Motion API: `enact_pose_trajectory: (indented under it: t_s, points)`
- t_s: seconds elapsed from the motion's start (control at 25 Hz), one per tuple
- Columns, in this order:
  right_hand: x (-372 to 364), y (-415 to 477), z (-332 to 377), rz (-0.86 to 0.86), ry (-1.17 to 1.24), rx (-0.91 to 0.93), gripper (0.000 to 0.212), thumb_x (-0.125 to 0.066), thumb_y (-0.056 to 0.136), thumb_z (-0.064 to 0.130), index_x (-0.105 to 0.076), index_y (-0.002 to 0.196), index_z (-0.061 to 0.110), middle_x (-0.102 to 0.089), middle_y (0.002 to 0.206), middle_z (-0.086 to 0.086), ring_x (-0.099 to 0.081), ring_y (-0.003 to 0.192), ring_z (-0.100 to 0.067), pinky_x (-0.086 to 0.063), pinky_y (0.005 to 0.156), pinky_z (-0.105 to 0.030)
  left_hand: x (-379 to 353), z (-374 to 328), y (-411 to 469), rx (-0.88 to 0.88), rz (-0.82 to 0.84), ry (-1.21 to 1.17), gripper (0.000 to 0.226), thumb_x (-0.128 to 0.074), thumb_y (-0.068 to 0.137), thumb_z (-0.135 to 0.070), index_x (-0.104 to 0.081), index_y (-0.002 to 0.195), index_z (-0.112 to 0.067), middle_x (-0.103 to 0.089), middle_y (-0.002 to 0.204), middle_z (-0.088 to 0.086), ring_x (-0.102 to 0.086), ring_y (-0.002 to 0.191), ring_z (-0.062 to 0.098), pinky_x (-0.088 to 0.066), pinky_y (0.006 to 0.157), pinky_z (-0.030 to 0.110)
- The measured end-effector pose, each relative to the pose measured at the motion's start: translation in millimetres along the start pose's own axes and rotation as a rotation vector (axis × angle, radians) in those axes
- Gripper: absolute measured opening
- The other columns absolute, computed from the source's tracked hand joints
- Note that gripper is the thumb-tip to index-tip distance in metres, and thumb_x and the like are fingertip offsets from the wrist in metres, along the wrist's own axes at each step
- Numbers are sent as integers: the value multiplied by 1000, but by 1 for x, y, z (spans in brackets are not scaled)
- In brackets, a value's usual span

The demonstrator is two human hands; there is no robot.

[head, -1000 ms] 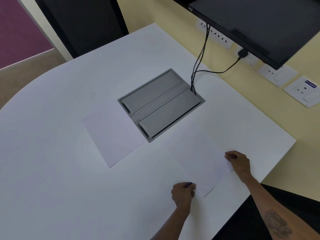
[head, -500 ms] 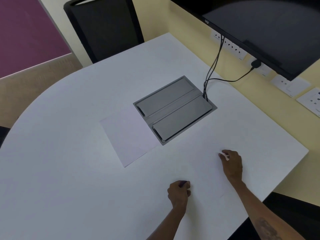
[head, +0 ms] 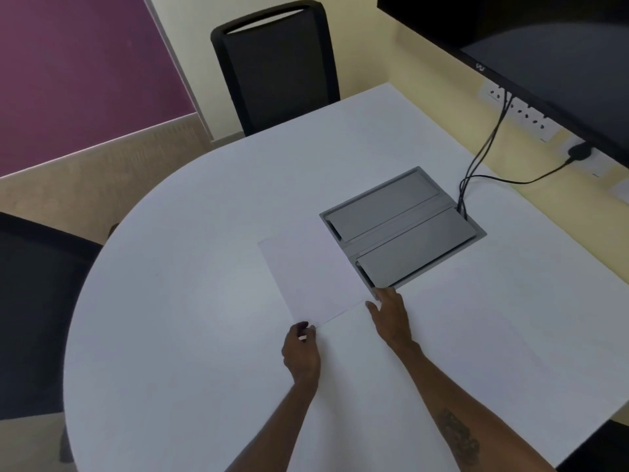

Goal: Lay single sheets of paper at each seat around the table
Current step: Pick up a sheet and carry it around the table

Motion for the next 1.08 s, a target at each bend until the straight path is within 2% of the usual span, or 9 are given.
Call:
enact_pose_trajectory:
  t_s: [0.24,0.36,0.48,0.6,0.68,0.76,0.8,0.92,1.08]
  points:
    - [-22,31,17,-9,71,-123,40,-67,89,9,-57,126,0,-58,121,-18,-54,116,-33,-46,98,-41,22,-1,48,138,-35,17,35,-64,90,-30,-62,121,-13,-71,112,2,-65,107,26,-47,101,41]
    - [-35,35,19,28,38,-153,47,-70,88,12,-55,131,2,-54,129,-17,-49,122,-33,-44,102,-42,18,0,57,190,-8,46,36,-65,91,-33,-63,120,-11,-71,111,3,-64,110,26,-45,99,37]
    - [-46,30,18,44,-47,-160,52,-72,86,15,-53,134,4,-50,133,-15,-46,125,-32,-42,104,-43,13,2,63,216,9,23,35,-66,90,-34,-63,116,-12,-71,106,2,-65,107,25,-47,97,37]
    - [-48,27,20,30,-111,-137,52,-72,86,15,-53,134,6,-49,132,-13,-46,124,-31,-41,101,-43,11,5,67,211,15,-11,30,-68,87,-35,-66,109,-15,-73,98,-1,-70,95,26,-52,94,40]
    - [-49,26,20,18,-118,-145,51,-72,86,15,-54,133,7,-49,132,-13,-45,123,-31,-42,100,-43,11,5,68,197,21,-24,25,-70,85,-35,-68,103,-17,-74,91,0,-71,88,24,-53,81,33]
    - [-48,26,21,9,-120,-155,52,-73,85,14,-54,133,7,-50,132,-13,-46,123,-31,-42,99,-43,11,3,67,179,42,-35,22,-73,82,-33,-69,98,-19,-75,83,1,-72,82,23,-45,66,23]
    - [-49,26,21,7,-120,-157,52,-73,85,14,-54,133,7,-50,132,-13,-46,123,-31,-43,99,-44,10,1,67,174,49,-39,20,-74,81,-31,-69,96,-19,-75,81,1,-72,80,23,-43,63,21]
    - [-49,26,22,11,-124,-170,54,-74,85,15,-53,134,8,-50,133,-13,-46,123,-31,-43,100,-44,9,-1,69,168,45,-23,17,-75,78,-26,-71,93,-18,-74,80,-2,-72,78,22,-51,71,27]
    - [-49,26,21,7,-54,-187,56,-73,86,16,-51,136,6,-49,133,-14,-45,125,-31,-42,102,-45,14,0,70,161,10,-23,17,-75,79,-23,-70,96,-18,-76,87,-1,-71,83,22,-48,77,27]
Point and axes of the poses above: each hand's wrist, its own y-axis towards the middle knuckle, its own x-axis out of the back of the hand, z = x × y, the point moved 5 cm from there along y, towards the middle knuckle
